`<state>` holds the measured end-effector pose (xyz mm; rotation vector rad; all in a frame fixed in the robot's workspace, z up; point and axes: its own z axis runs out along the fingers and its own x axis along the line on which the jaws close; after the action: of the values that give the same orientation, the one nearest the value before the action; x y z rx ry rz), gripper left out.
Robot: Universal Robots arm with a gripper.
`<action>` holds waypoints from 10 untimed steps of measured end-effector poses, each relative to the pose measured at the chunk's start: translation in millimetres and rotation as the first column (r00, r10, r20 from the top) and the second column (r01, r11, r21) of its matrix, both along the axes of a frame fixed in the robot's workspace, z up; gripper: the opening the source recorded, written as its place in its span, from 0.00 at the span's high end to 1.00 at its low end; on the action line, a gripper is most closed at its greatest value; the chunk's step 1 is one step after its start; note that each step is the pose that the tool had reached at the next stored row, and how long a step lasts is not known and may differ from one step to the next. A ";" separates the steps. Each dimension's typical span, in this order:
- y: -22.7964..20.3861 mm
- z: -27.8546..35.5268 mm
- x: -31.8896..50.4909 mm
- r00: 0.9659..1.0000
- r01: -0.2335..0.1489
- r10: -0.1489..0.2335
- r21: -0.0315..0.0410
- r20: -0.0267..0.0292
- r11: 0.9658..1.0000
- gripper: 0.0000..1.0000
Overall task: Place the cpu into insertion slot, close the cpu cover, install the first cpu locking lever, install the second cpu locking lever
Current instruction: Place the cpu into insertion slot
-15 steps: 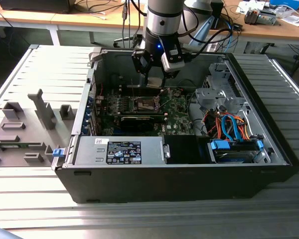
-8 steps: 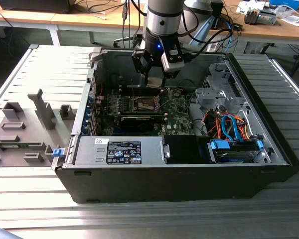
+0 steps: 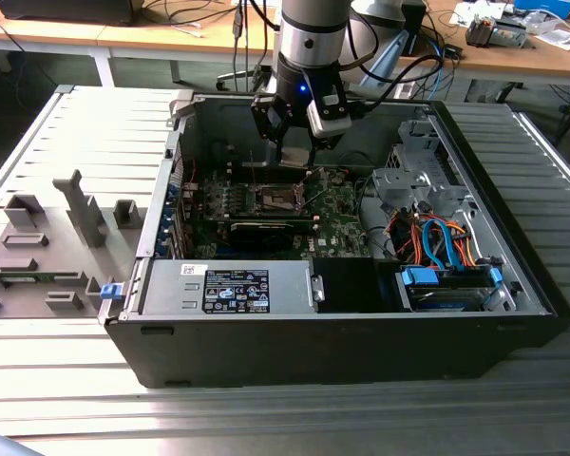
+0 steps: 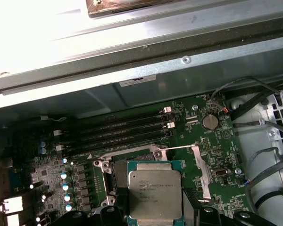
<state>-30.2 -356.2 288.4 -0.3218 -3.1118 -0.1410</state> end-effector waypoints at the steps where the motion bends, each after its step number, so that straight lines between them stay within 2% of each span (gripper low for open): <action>1: 0.0 0.0 0.0 1.000 0.000 0.000 0.000 0.000 1.000 0.46; 10: 0.0 0.0 0.0 1.000 0.014 -0.014 0.000 0.000 1.000 0.46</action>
<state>-30.2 -356.2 288.4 -0.3429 -3.1102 -0.1412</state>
